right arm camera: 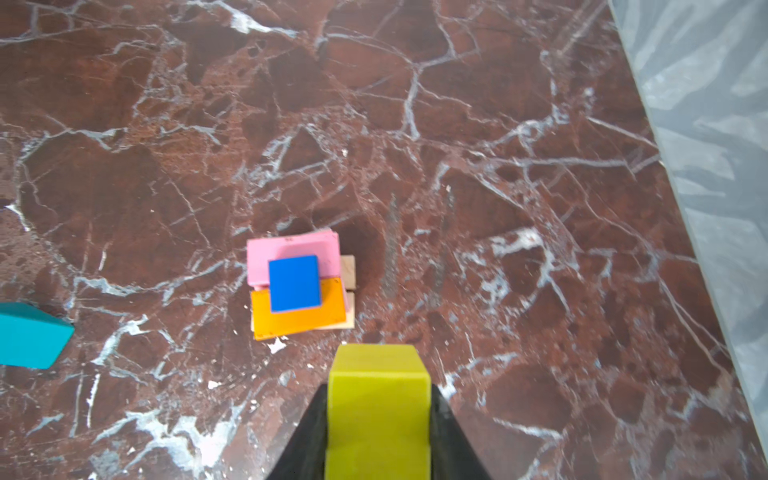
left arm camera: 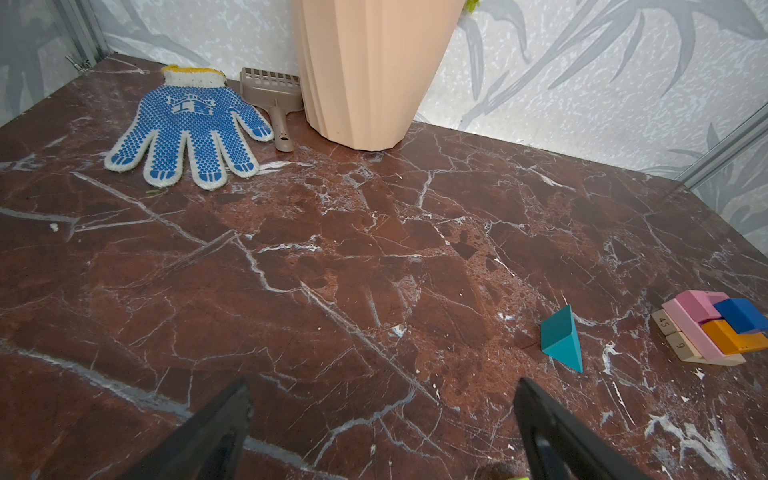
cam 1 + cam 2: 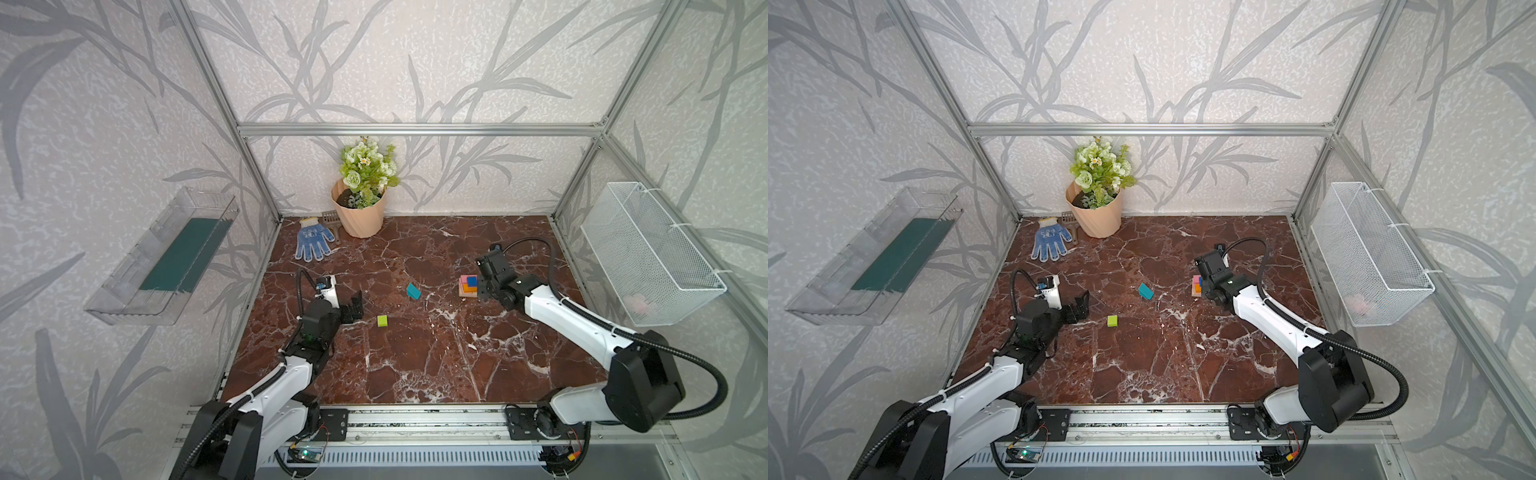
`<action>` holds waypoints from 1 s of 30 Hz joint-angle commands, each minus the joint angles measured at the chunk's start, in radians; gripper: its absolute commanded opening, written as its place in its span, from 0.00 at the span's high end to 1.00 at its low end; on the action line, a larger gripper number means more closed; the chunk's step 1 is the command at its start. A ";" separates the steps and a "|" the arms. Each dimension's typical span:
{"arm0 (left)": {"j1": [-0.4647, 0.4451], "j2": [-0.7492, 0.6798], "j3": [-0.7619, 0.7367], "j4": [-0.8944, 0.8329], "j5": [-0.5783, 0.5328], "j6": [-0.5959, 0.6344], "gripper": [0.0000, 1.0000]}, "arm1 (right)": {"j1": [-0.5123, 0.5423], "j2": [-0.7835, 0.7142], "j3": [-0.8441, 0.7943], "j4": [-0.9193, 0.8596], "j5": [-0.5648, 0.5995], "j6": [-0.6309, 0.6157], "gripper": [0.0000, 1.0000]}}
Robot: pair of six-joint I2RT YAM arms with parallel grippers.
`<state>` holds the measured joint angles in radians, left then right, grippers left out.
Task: Build the wood block tower
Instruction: 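Carry the yellow cube with the right gripper over the stack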
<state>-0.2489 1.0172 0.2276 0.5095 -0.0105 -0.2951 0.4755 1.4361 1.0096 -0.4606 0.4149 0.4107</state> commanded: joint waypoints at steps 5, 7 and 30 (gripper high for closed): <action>-0.006 0.012 0.031 0.011 -0.018 0.007 0.01 | -0.031 0.080 0.077 0.047 -0.125 -0.062 0.90; -0.006 0.012 0.031 0.011 -0.019 0.007 0.00 | -0.035 0.105 0.093 0.060 -0.146 -0.081 0.90; -0.006 0.025 0.040 0.007 -0.021 0.007 0.00 | -0.088 0.222 0.141 0.079 -0.314 -0.245 0.82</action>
<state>-0.2489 1.0378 0.2424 0.5083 -0.0246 -0.2951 0.3935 1.6638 1.1496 -0.4057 0.1230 0.1864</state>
